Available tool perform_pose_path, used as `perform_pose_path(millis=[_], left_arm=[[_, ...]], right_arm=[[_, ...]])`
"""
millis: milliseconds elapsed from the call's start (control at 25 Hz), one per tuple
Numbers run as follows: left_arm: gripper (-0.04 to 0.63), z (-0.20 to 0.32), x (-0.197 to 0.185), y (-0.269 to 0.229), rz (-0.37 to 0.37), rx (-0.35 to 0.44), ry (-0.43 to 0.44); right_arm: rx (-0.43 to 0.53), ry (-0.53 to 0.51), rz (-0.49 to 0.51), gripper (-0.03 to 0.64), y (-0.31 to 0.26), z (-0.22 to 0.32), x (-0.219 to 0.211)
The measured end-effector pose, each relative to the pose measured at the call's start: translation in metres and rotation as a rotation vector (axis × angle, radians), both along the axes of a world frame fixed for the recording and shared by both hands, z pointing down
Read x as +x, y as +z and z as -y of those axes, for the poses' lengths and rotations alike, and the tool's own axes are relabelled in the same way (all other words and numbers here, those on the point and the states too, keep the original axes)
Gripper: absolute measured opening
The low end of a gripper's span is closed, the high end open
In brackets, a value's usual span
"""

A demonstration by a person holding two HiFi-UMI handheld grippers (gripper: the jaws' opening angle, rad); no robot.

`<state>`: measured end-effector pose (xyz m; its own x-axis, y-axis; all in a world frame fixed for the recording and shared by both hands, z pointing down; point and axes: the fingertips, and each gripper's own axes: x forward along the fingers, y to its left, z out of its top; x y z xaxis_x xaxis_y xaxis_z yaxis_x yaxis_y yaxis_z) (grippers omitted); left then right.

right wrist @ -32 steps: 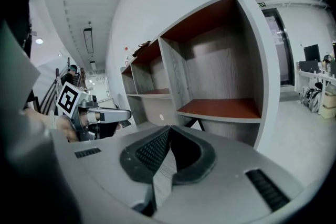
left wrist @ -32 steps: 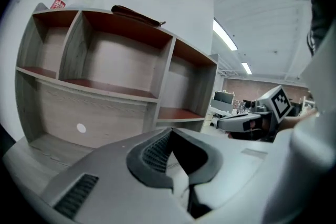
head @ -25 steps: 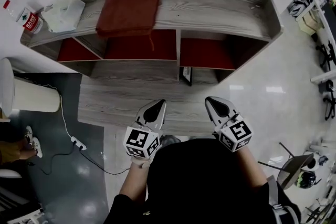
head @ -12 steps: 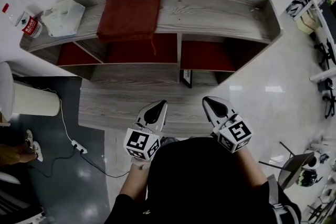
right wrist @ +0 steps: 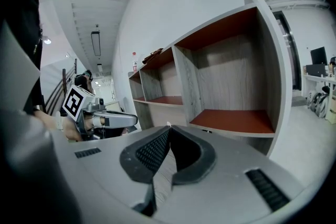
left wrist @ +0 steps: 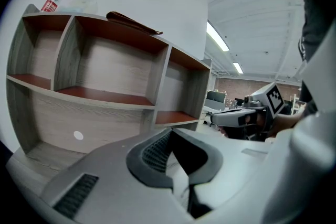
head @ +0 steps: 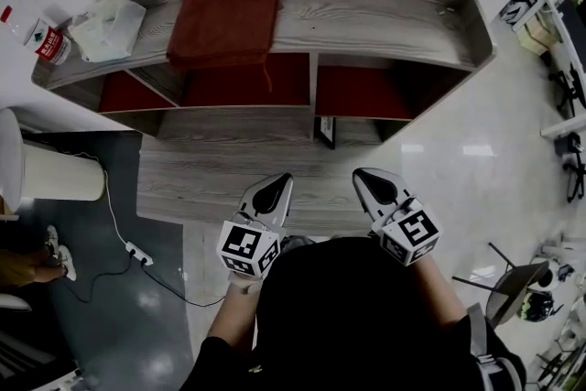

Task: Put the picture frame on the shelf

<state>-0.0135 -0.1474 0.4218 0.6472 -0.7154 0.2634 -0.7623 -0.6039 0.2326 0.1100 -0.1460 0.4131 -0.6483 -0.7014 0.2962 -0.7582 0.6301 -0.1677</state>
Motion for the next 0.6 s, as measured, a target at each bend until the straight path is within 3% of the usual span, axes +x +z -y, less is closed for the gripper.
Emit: perform_pose_path(millis=[600], left_arm=[[0.009, -0.0068, 0.0050, 0.0007, -0.002, 0.003, -0.019]], right_arm=[[-0.010, -0.005, 0.012, -0.003, 0.0023, -0.0037, 0.0047]])
